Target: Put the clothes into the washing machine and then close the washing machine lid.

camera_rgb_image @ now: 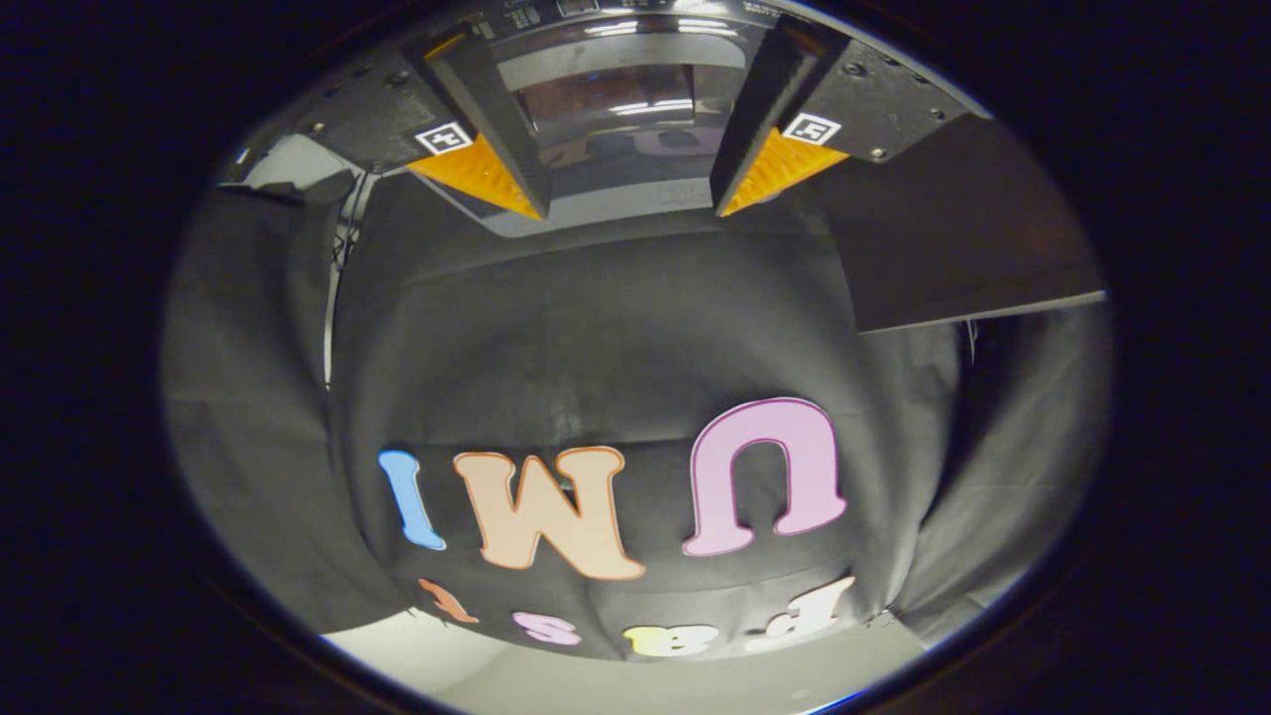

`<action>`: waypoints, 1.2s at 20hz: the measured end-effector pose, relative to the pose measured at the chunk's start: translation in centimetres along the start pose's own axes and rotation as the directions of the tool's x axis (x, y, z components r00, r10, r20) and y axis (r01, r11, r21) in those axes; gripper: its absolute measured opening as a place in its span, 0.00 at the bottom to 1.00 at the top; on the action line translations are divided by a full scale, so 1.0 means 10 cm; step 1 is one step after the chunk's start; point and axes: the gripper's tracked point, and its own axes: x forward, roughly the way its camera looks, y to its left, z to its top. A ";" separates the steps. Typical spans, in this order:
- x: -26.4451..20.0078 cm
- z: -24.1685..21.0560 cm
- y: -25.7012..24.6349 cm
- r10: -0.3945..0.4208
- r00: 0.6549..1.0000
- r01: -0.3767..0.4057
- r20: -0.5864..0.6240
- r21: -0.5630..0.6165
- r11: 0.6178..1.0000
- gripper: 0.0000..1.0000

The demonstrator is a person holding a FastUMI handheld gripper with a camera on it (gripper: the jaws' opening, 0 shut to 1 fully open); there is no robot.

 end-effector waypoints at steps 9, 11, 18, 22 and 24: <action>-0.47 -0.14 -0.04 -0.022 0.997 0.017 -0.080 -0.061 0.998 0.97; -0.59 -0.13 -0.03 -0.020 0.997 0.016 -0.080 -0.056 0.998 0.97; -0.94 -0.16 0.10 0.025 0.994 -0.035 -0.102 -0.093 0.995 0.97; -1.19 -0.26 0.08 0.021 0.990 -0.037 -0.136 -0.116 0.993 0.97; -1.32 -0.37 0.07 0.018 0.986 -0.034 -0.165 -0.090 0.995 0.98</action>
